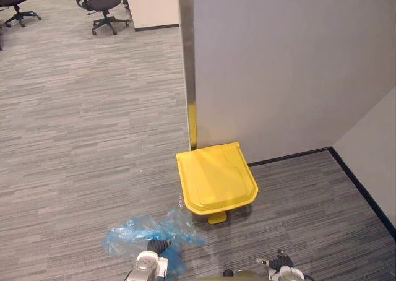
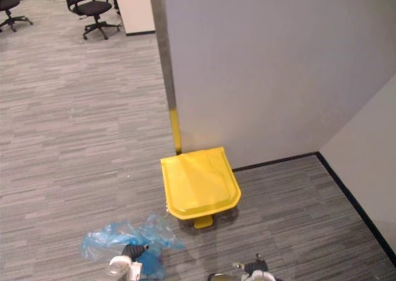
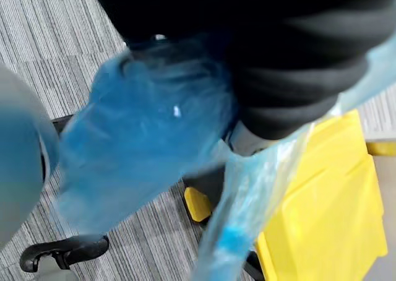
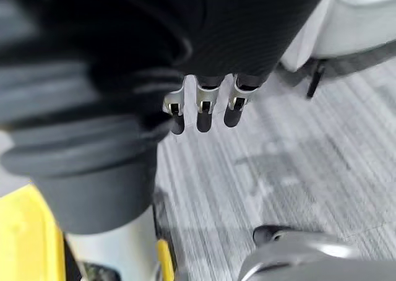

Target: Gather rubbish on tea table into small bin, then transfer packed bag to large trash can.

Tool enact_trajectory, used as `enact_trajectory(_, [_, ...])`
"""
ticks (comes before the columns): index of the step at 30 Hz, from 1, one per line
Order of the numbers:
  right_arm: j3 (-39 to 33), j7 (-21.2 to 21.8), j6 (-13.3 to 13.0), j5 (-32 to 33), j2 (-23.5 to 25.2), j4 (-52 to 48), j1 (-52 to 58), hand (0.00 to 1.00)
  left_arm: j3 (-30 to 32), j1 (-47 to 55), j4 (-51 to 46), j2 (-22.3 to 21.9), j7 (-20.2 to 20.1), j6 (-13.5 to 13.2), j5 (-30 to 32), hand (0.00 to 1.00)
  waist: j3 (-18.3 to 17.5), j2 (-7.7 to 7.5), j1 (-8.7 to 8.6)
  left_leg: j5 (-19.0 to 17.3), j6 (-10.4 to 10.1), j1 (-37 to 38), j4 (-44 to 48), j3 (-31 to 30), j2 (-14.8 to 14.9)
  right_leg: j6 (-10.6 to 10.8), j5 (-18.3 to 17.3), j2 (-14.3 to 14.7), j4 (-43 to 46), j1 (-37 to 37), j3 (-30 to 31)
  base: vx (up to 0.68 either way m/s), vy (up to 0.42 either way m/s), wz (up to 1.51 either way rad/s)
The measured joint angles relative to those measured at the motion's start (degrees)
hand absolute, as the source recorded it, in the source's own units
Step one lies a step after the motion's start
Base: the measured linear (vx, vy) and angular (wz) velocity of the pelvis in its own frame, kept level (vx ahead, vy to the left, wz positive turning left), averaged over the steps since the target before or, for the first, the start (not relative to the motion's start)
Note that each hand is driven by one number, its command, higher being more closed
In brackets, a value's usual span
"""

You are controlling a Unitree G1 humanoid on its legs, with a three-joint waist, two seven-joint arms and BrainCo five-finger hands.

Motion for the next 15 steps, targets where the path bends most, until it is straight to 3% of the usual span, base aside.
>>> enact_trajectory(8, [0.09,-0.22,-0.02,0.01,0.14,-0.07,-0.08,0.00,-0.60,0.20,0.12,2.04,0.10,0.01,-0.02,1.00,0.36,0.02,-0.05,1.12,1.48,-1.54,-0.81,0.48,-1.60,1.36,3.54,-0.96,-3.92,-0.21,0.66,-0.05,0.059,0.00])
enact_trajectory(15, [-0.02,-0.41,-0.02,0.00,0.04,-0.18,-0.67,0.00,-0.57,0.36,0.12,3.30,0.46,0.00,0.01,1.00,0.64,0.37,-0.07,0.71,1.98,-0.03,-2.34,2.18,-2.54,2.40,4.19,-1.43,-5.33,-0.43,2.76,-0.01,0.044,-0.16])
